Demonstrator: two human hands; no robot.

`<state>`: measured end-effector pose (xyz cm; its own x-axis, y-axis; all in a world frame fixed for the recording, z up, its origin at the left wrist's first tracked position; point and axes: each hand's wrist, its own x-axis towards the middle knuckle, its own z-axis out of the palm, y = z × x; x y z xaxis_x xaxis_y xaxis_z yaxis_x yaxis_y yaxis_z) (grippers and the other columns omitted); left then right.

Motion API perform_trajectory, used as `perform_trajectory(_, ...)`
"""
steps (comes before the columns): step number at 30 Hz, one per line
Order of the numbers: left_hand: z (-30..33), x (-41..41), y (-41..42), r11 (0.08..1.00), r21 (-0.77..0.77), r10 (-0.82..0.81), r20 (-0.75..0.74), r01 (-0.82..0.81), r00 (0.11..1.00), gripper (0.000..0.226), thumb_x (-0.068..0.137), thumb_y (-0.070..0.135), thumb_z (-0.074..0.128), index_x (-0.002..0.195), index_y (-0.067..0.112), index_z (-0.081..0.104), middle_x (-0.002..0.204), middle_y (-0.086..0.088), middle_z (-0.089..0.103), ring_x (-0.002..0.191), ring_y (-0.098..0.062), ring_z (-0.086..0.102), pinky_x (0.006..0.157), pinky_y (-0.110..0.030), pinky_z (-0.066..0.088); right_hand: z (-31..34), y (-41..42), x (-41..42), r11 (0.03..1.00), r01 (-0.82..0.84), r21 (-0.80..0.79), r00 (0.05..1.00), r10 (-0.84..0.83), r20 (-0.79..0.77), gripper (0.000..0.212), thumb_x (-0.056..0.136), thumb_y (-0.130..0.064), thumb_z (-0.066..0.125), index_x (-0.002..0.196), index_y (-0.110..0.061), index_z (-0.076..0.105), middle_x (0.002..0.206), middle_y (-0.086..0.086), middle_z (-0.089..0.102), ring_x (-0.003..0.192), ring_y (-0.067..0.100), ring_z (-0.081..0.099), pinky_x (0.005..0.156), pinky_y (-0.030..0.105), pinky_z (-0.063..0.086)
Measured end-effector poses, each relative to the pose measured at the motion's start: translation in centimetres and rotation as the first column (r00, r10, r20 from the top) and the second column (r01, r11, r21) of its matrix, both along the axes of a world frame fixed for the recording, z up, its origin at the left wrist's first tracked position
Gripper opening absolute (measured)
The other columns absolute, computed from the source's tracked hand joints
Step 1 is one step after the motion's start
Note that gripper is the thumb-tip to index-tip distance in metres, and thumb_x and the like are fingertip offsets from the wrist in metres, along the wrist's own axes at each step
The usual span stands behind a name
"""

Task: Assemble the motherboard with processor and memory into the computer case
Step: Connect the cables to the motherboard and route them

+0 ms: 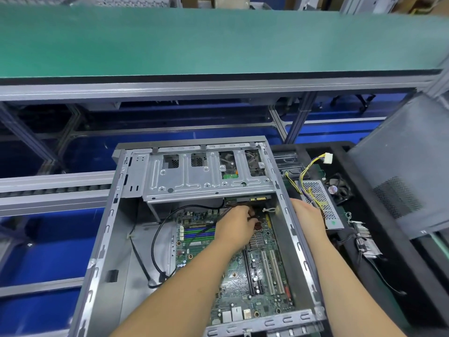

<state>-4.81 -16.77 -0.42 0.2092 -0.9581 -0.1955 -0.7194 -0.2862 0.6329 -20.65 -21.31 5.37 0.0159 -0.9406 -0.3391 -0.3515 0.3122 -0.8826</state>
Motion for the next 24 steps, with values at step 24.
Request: perform_trajectory(24,0.0,0.4,1.2,0.999,-0.038,-0.011,-0.371,-0.004,0.929,0.015,0.077,0.032,0.084,0.081,0.022,0.075,0.075,0.009,0.07,0.058,-0.002,0.058,0.05,-0.015,0.044,-1.1,0.1,-0.4,0.999,0.025,0.036,0.999,-0.026,0.027,0.04,0.094,-0.012,0.06,0.057,-0.026,0.057,0.046,-0.013,0.057,0.038,-0.003,0.046,0.039,0.01,0.035)
